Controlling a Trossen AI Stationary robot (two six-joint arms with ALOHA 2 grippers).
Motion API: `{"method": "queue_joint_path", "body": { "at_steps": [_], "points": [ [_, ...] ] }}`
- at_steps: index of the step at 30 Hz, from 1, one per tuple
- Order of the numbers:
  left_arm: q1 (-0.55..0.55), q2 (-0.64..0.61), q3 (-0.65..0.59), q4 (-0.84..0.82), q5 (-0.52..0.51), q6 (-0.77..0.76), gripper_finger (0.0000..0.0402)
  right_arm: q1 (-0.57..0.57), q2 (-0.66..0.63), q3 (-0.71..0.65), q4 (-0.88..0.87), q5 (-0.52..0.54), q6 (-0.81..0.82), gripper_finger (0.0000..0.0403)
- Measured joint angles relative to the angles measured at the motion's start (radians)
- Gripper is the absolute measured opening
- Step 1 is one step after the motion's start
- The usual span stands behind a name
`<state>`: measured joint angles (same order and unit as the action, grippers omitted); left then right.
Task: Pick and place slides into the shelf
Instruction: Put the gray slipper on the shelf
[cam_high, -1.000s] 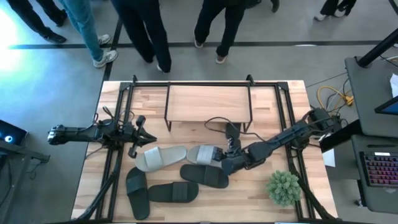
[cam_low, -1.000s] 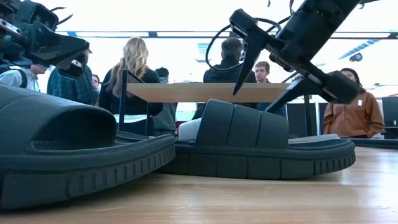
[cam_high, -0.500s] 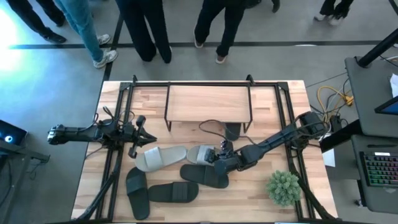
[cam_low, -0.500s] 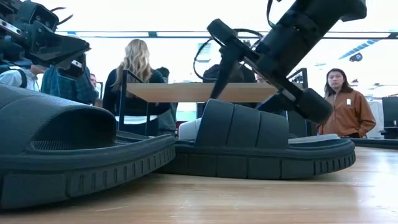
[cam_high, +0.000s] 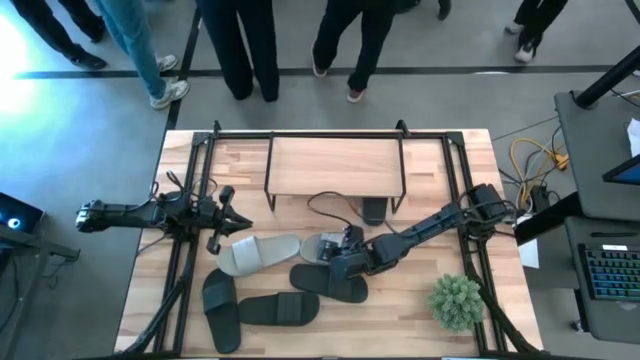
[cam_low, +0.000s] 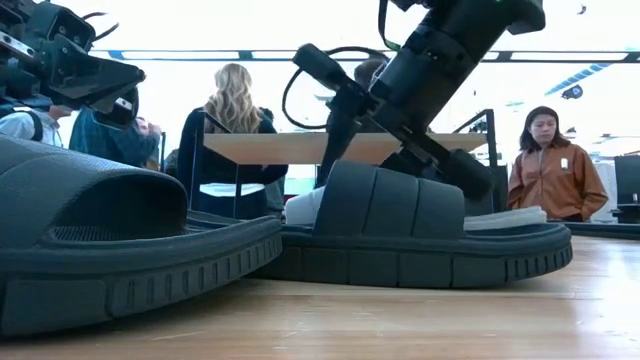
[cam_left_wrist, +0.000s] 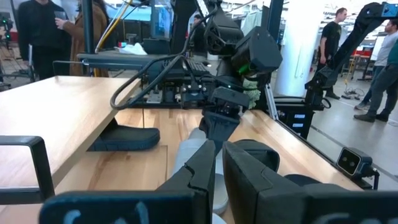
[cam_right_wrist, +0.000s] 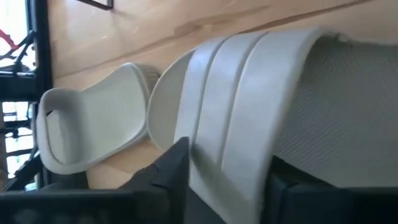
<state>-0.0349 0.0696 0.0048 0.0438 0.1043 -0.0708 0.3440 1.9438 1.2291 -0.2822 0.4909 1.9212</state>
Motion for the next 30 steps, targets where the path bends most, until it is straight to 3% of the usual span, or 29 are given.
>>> {"method": "queue_joint_path", "body": {
  "at_steps": [6, 16, 24, 30],
  "points": [
    [0.000, 0.000, 0.000, 0.000, 0.000, 0.000, 0.0017, 0.021, -0.018, 0.017, -0.116, -0.004, 0.024, 0.0018],
    [0.000, 0.002, 0.000, -0.001, 0.000, 0.000, 0.0017, 0.070, -0.106, 0.086, -0.351, -0.011, 0.057, 0.0012],
    [0.000, 0.002, 0.000, -0.001, 0.000, 0.000, 0.0017, 0.136, -0.198, 0.142, -0.363, -0.161, 0.009, 0.0012],
    [0.000, 0.003, 0.000, -0.001, 0.000, 0.000, 0.0017, 0.176, -0.238, 0.194, -0.358, -0.127, 0.017, 0.0011]
  ]
}}
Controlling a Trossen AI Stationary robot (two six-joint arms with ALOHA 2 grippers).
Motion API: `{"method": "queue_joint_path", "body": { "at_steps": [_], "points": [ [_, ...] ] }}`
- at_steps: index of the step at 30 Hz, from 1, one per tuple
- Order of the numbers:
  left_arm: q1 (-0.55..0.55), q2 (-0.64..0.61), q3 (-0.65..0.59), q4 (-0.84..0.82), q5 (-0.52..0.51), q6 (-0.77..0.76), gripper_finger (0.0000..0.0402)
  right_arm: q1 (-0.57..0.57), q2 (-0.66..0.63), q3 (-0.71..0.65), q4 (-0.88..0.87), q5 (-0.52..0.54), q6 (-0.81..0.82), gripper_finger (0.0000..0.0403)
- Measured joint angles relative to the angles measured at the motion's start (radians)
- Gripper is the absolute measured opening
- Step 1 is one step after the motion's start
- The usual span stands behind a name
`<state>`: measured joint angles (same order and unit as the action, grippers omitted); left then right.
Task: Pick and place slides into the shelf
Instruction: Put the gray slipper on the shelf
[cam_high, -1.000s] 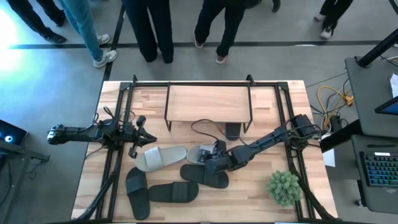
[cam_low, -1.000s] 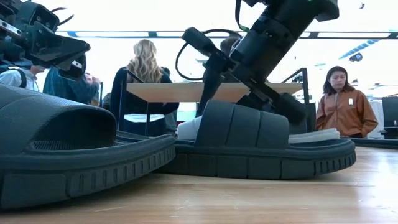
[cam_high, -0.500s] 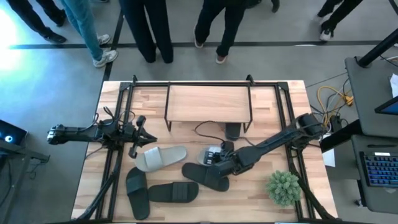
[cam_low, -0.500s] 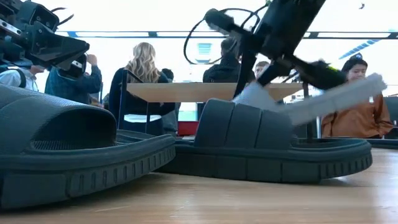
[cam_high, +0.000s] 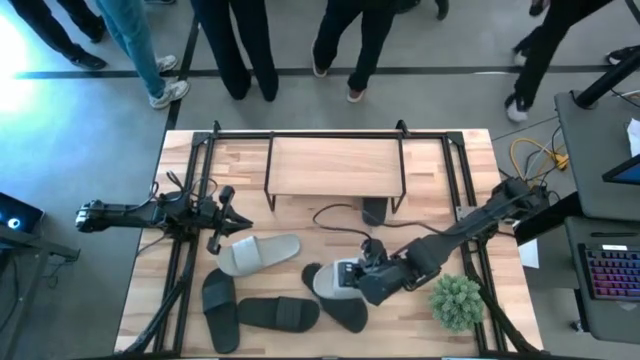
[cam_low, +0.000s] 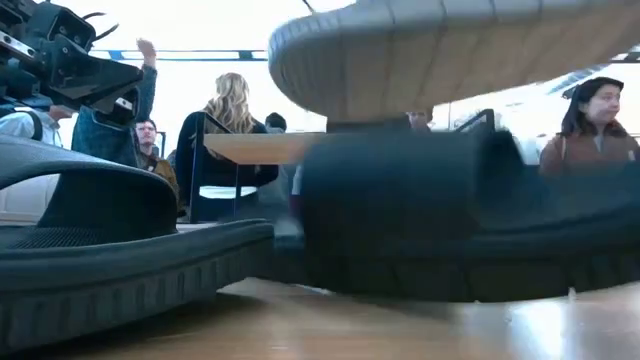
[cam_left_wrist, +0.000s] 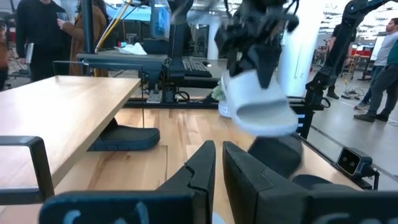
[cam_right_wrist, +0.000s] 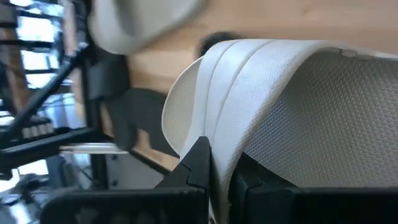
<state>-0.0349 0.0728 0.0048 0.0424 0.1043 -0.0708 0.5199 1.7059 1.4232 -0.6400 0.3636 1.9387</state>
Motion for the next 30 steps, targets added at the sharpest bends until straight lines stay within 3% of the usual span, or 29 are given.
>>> {"method": "queue_joint_path", "body": {
  "at_steps": [15, 30],
  "points": [
    [0.000, 0.000, 0.000, 0.002, 0.000, 0.000, 0.0017, -0.051, -0.019, 0.111, -0.075, 0.583, 0.115, 0.0012],
    [0.000, -0.001, 0.000, 0.001, 0.000, 0.000, 0.0017, -0.209, 0.006, 0.111, -0.263, 0.713, 0.393, 0.0013]
  ]
}}
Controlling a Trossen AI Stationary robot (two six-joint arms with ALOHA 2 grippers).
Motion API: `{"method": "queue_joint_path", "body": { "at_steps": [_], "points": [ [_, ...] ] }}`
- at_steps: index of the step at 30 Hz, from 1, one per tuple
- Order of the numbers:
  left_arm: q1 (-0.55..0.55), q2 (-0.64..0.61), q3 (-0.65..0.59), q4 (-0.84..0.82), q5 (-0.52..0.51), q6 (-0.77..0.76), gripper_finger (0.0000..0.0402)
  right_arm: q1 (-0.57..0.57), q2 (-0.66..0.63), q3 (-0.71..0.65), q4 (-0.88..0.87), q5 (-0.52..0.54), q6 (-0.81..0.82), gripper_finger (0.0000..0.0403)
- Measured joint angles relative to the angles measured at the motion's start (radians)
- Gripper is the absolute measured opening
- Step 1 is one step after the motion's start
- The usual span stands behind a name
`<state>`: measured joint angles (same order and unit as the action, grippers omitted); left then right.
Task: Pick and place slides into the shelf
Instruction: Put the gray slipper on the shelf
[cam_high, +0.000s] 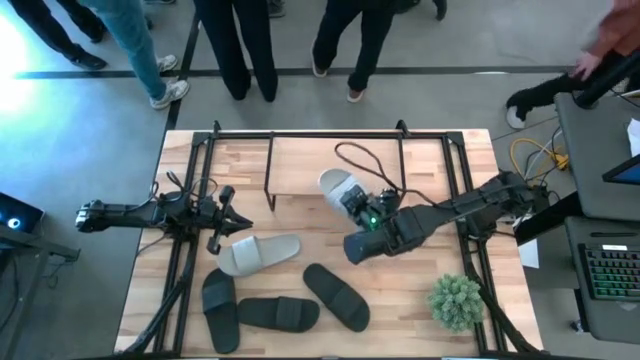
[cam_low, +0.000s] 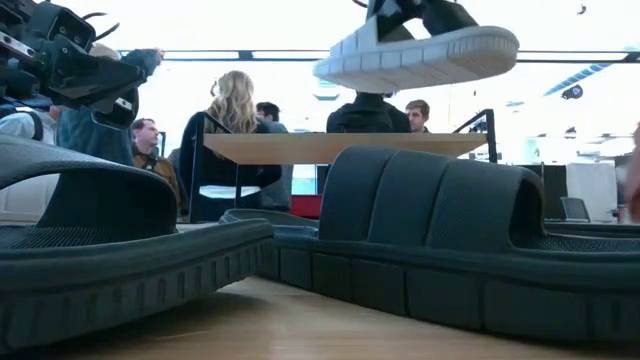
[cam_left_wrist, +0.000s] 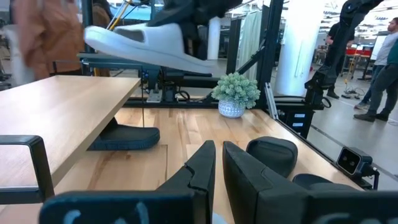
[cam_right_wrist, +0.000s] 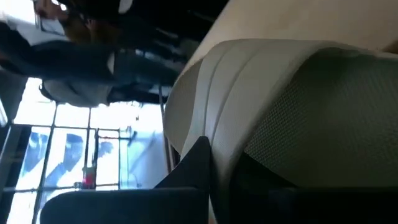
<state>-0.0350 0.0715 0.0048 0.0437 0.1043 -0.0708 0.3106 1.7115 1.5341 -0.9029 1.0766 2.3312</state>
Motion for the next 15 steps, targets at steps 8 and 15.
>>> {"method": "queue_joint_path", "body": {
  "at_steps": [8, 15],
  "points": [
    [0.000, 0.000, 0.000, -0.001, 0.000, 0.000, 0.0017, -0.145, -0.001, -0.001, -0.013, 0.099, -0.002, 0.0013],
    [0.000, 0.000, 0.000, 0.000, 0.000, 0.000, 0.0017, -0.269, 0.004, -0.019, -0.080, 0.059, -0.003, 0.0013]
  ]
}}
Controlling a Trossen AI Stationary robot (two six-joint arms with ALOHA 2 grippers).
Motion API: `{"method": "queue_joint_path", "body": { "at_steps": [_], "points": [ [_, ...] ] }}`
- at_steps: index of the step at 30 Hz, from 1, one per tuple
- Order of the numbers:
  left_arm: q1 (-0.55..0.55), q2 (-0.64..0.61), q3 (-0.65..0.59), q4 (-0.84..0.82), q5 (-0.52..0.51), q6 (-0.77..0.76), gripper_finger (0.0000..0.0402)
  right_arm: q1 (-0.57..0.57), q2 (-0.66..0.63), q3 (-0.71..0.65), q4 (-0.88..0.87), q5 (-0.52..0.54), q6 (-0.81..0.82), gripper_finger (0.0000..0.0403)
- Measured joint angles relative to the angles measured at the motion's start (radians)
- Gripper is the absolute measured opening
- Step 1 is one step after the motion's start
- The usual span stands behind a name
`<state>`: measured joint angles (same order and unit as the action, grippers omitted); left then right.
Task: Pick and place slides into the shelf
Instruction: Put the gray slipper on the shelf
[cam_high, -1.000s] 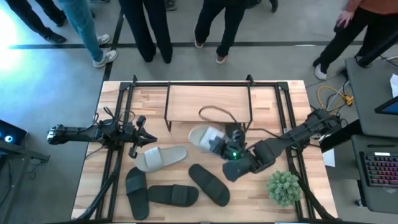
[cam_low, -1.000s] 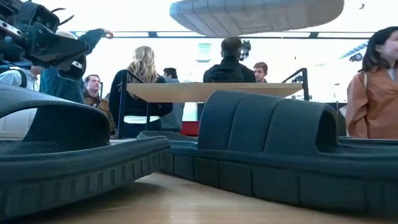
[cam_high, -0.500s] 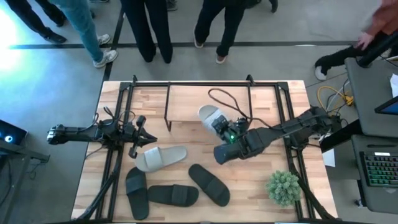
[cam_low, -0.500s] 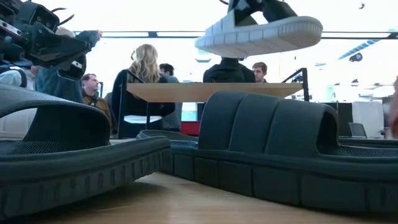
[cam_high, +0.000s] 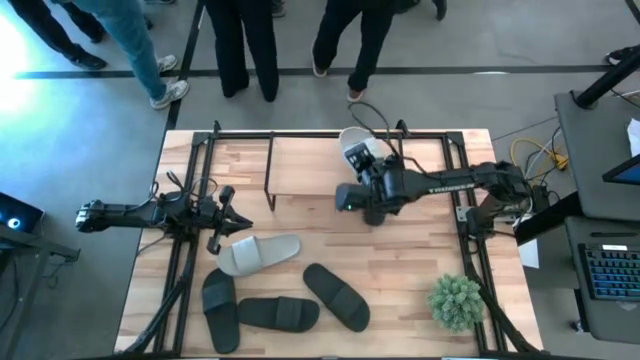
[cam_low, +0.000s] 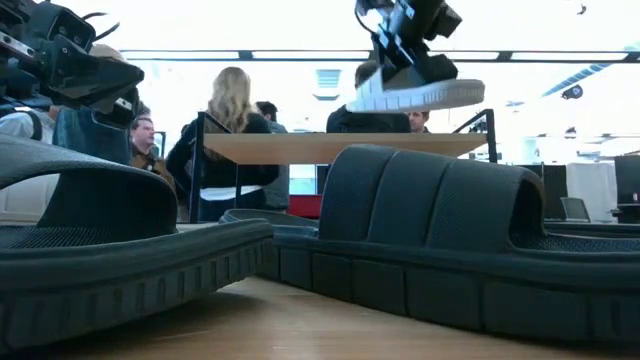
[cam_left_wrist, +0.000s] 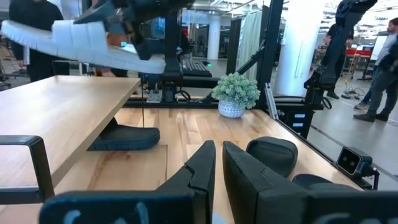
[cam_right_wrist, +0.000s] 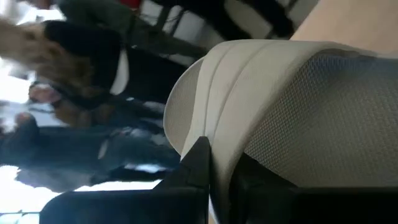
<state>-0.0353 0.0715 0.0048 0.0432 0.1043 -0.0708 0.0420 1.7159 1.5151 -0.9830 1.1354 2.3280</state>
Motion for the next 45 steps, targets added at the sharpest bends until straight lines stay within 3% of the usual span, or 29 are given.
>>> {"method": "queue_joint_path", "body": {
  "at_steps": [7, 12, 21, 24, 27, 34, 38, 45],
  "points": [
    [0.000, 0.001, 0.000, 0.001, 0.000, 0.000, 0.0017, -0.118, -0.002, -0.007, 0.152, -0.043, 0.005, 0.0013],
    [0.000, 0.000, 0.000, 0.000, 0.000, 0.000, 0.0017, -0.155, 0.000, -0.008, 0.163, -0.043, 0.010, 0.0013],
    [0.000, 0.002, 0.000, 0.000, 0.000, 0.000, 0.0017, -0.174, 0.004, -0.019, 0.004, -0.044, 0.010, 0.0013],
    [0.000, 0.002, 0.000, 0.000, 0.000, 0.000, 0.0017, -0.173, 0.004, -0.040, -0.040, -0.088, 0.010, 0.0013],
    [0.000, 0.002, 0.000, 0.000, 0.000, 0.000, 0.0017, -0.174, 0.004, -0.065, -0.035, -0.135, 0.003, 0.0013],
    [0.000, 0.002, 0.000, 0.000, 0.000, 0.000, 0.0017, -0.171, 0.002, -0.087, 0.030, -0.133, -0.026, 0.0015],
    [0.000, 0.002, 0.000, 0.000, 0.000, 0.000, 0.0017, -0.170, 0.002, -0.087, 0.030, -0.133, -0.059, 0.0041],
    [0.000, 0.002, 0.000, 0.000, 0.000, 0.000, 0.0017, -0.142, -0.011, -0.076, 0.029, -0.173, -0.062, 0.0123]
  ]
}}
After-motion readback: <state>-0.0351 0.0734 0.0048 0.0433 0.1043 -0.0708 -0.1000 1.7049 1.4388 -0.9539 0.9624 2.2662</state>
